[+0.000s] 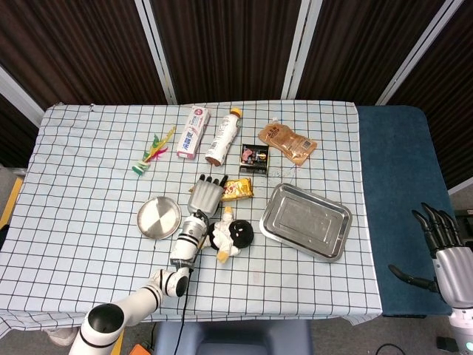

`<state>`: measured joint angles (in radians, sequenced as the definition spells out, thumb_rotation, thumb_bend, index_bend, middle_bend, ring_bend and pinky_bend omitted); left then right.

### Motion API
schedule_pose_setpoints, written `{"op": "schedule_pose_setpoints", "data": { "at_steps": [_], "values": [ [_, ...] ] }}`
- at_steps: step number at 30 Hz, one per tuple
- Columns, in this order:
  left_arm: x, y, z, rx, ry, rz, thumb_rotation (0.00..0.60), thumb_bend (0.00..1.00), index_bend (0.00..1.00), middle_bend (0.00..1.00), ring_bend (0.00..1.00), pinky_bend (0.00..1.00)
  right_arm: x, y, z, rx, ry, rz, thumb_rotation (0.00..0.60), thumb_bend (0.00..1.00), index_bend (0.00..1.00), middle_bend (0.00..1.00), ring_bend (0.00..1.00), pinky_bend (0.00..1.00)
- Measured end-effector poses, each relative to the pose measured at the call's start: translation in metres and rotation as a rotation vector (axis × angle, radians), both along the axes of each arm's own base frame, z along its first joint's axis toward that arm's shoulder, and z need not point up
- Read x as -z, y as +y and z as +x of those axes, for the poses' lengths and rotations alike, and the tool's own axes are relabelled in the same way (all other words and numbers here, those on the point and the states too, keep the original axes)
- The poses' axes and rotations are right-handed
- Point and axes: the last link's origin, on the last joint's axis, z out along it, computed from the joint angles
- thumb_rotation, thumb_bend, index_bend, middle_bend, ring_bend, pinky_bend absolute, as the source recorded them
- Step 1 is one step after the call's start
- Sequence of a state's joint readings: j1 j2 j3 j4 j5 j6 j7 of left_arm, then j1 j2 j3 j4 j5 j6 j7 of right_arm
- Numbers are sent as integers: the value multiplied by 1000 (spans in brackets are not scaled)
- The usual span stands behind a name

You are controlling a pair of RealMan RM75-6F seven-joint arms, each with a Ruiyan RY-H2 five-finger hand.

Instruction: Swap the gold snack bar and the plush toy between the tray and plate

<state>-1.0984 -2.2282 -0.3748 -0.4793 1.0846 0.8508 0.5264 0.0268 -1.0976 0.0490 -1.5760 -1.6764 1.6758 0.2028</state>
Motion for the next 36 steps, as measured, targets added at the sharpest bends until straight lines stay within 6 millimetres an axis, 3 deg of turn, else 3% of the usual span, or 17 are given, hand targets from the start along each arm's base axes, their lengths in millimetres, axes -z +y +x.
{"op": "schedule_pose_setpoints", "data": {
  "at_steps": [3,8,15,21,27,31,36],
  "values": [
    [-3,-1,2,26,-26,23,600,371,447,652,565,588,1,0,0,1,2,4,600,37,26,0,0,0],
    [-10,-3,4,88,-68,56,600,387,549,743,643,656,1,0,-1,4,7,5,600,37,28,0,0,0],
    [-27,-5,2,109,-144,77,600,388,573,763,658,666,3,0,-1,10,17,10,600,37,31,0,0,0],
    [-54,-20,-5,120,-213,76,600,387,575,766,658,665,5,-1,-1,17,24,9,600,37,35,0,0,0],
    [-95,-48,-32,84,-250,84,600,389,575,766,659,665,7,-2,0,20,30,8,600,37,36,0,0,0],
    [-122,-67,-71,7,-213,107,600,388,575,766,658,665,7,-2,-1,26,35,2,600,37,36,0,0,0],
    [-128,-91,-107,-81,-170,95,600,387,575,765,659,665,9,-3,-1,31,41,3,600,37,37,0,0,0]
  ]
}}
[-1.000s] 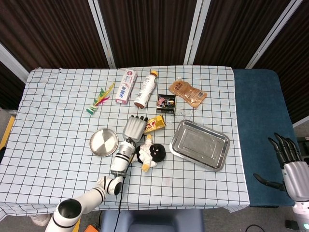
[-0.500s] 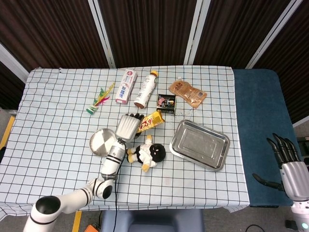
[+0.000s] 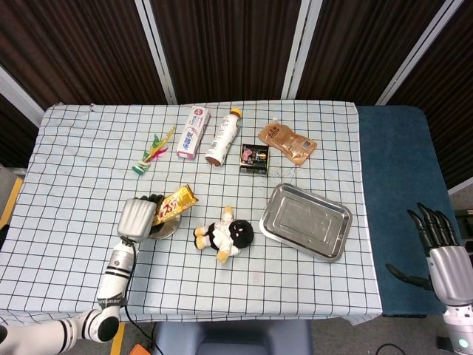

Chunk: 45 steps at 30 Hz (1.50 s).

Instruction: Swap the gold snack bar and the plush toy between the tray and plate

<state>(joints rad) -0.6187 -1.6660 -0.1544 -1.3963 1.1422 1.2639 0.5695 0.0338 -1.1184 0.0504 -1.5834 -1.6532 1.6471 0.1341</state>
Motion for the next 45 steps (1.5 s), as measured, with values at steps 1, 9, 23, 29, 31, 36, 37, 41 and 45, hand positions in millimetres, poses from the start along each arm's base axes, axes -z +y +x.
{"op": "schedule_pose_setpoints", "data": {
  "at_steps": [1,9,23,29,31,36,37,41,45],
  "values": [
    [1,-3,-3,-12,0,-6,600,386,575,765,658,665,0,0,0,0,1,0,600,37,37,0,0,0],
    [11,-10,-2,-4,12,-26,600,386,546,715,641,665,0,-1,-1,5,0,3,600,37,39,0,0,0],
    [6,-13,-5,-15,68,-55,600,394,34,134,166,341,0,0,-1,1,-4,2,600,37,44,0,0,0],
    [0,-18,-5,-29,78,-65,600,396,24,134,166,316,0,0,-1,4,-1,4,600,37,44,0,0,0],
    [-4,-19,-5,-32,72,-65,600,394,22,134,166,308,0,0,-1,4,0,3,600,37,44,0,0,0],
    [-22,-24,-7,-25,63,-36,600,386,23,135,165,295,1,0,-1,6,3,9,600,37,44,0,0,0],
    [-28,-26,-9,-19,67,-22,600,386,23,135,160,293,1,0,-1,6,4,10,600,37,44,0,0,0],
    [-50,-36,-24,-2,87,14,600,387,24,128,131,280,2,0,-1,9,7,24,600,37,33,0,0,0],
    [-74,-57,-48,-4,88,49,600,388,26,120,110,253,4,-2,-2,16,23,31,600,37,15,0,0,0]
  ]
}}
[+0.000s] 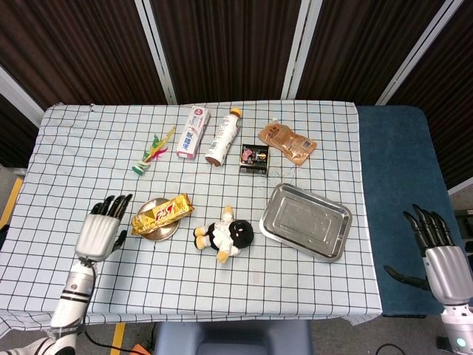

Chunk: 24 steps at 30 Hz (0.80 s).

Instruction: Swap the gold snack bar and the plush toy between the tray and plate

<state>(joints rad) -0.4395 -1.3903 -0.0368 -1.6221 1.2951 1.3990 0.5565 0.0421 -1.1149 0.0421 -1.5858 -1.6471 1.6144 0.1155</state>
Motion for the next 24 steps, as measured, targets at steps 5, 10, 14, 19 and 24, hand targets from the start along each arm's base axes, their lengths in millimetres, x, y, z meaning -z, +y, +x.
{"op": "schedule_pose_setpoints", "data": {
  "at_steps": [5,10,14,19,24],
  "values": [
    [-27,-34,-37,-59,-18,93,600,378,36,118,106,250,7,-4,0,12,21,16,600,37,2,0,0,0],
    [-42,-63,-70,-117,-20,163,600,377,39,118,106,245,14,-9,4,11,31,39,600,37,0,0,0,0],
    [-46,-70,-79,-138,-49,167,600,370,51,116,105,237,21,-14,10,-2,34,70,600,37,0,0,0,0],
    [-50,-71,-84,-154,-41,162,600,369,51,112,104,233,33,-26,26,-47,37,149,600,36,10,0,0,0],
    [-60,-73,-86,-171,-51,198,600,366,51,110,104,232,50,-47,47,-94,17,304,600,37,1,0,0,0]
  ]
}}
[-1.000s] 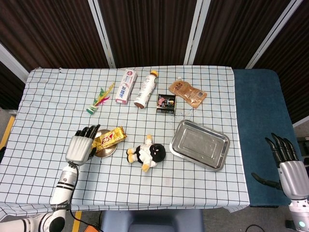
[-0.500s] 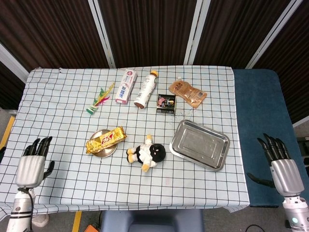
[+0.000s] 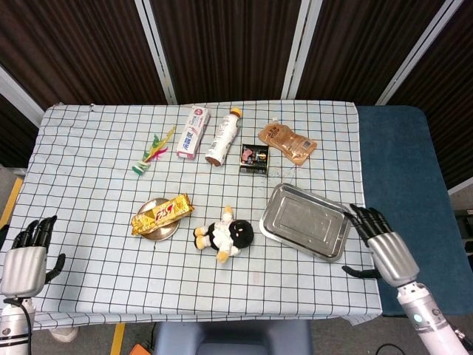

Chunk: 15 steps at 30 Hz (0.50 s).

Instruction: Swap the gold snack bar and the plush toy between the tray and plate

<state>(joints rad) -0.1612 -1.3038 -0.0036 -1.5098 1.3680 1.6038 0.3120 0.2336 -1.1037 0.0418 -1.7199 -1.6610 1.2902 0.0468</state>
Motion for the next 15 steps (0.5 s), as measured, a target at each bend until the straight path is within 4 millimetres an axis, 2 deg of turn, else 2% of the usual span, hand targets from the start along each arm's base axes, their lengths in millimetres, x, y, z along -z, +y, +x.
{"op": "schedule_pose_setpoints", "data": {
  "at_steps": [5,9,15],
  "values": [
    [-10,-1,-3,-31,2,28,600,363,54,109,104,229,23,-28,34,-70,11,147,600,37,10,0,0,0],
    [-13,-1,-5,-52,-10,28,600,360,58,109,104,229,48,-52,69,-138,28,223,600,37,22,0,0,0],
    [-15,-1,-3,-49,-4,18,600,360,68,111,104,229,84,-72,105,-161,33,316,600,38,39,0,0,0]
  ]
}}
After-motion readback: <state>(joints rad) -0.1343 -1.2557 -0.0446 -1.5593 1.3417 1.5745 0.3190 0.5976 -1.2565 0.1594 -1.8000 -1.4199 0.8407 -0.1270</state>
